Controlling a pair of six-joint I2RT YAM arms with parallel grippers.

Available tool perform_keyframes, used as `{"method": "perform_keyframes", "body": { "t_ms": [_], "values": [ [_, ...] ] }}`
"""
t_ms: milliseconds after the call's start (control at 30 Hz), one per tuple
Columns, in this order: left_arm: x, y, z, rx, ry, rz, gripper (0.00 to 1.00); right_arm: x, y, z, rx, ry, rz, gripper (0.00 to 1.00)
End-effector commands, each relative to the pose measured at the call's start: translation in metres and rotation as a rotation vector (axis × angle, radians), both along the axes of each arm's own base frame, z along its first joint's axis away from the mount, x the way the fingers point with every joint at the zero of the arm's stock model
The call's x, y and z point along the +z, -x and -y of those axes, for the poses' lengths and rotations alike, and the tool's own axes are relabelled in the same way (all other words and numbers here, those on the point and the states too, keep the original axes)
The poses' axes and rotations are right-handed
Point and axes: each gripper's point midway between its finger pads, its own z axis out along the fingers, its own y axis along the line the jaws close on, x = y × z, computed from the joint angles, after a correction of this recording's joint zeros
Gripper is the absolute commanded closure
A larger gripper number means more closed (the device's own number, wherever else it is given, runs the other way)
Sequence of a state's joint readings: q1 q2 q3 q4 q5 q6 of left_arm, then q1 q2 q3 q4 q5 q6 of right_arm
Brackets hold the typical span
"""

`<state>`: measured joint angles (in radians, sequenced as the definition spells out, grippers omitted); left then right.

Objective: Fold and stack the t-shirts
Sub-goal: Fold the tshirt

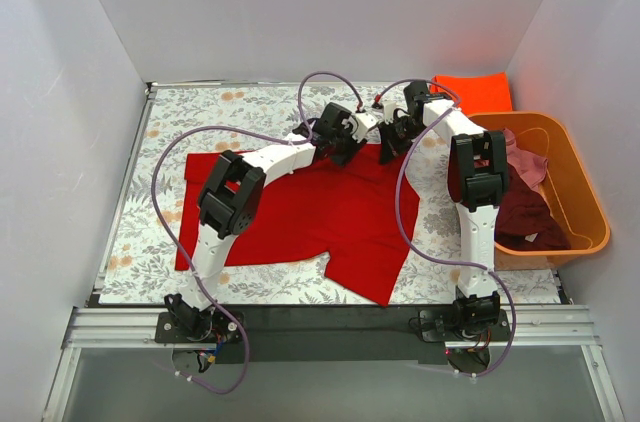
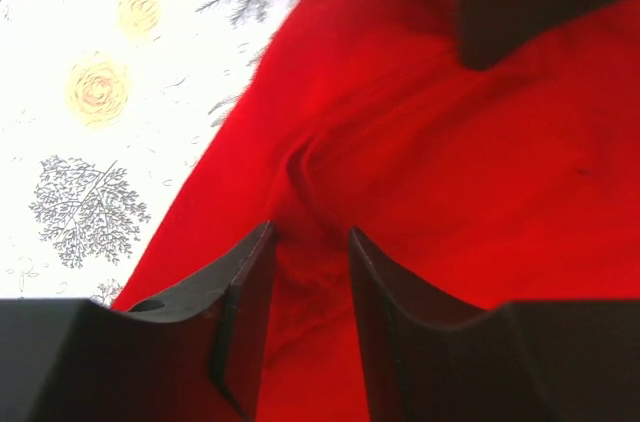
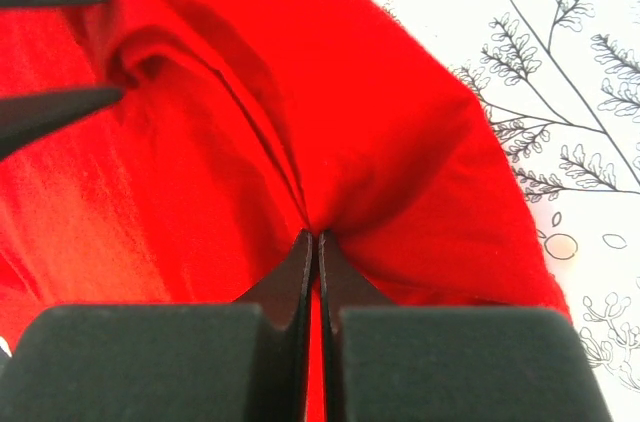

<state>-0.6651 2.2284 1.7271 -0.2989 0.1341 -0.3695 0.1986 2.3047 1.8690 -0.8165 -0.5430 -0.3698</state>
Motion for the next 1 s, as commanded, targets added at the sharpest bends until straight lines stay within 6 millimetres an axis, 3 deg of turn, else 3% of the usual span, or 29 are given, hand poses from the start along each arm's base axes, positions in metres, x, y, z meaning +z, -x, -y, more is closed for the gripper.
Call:
{"method": "perform_keyframes", "body": {
  "t_ms": [0, 167, 400, 600, 967],
  "values": [
    [0.008, -0.016, -0.004, 0.062, -0.023, 0.046, 0.68, 0.036, 0.002, -0.010, 0.023, -0.047, 0.044, 0.99],
    [0.017, -0.026, -0.008, 0.088, -0.022, 0.076, 0.82, 0.040, 0.003, -0.010, 0.025, -0.050, 0.044, 0.99],
    [0.048, -0.017, -0.009, 0.058, 0.031, 0.112, 1.00, 0.052, 0.007, -0.013, 0.034, -0.078, 0.050, 0.99],
    [0.066, 0.001, -0.016, -0.032, 0.034, 0.113, 1.00, 0.067, 0.015, -0.014, 0.052, -0.092, 0.063, 0.99],
    [0.046, 0.051, -0.043, -0.240, -0.040, -0.055, 1.00, 0.063, 0.057, -0.015, 0.162, -0.048, 0.047, 0.99]
  ]
}}
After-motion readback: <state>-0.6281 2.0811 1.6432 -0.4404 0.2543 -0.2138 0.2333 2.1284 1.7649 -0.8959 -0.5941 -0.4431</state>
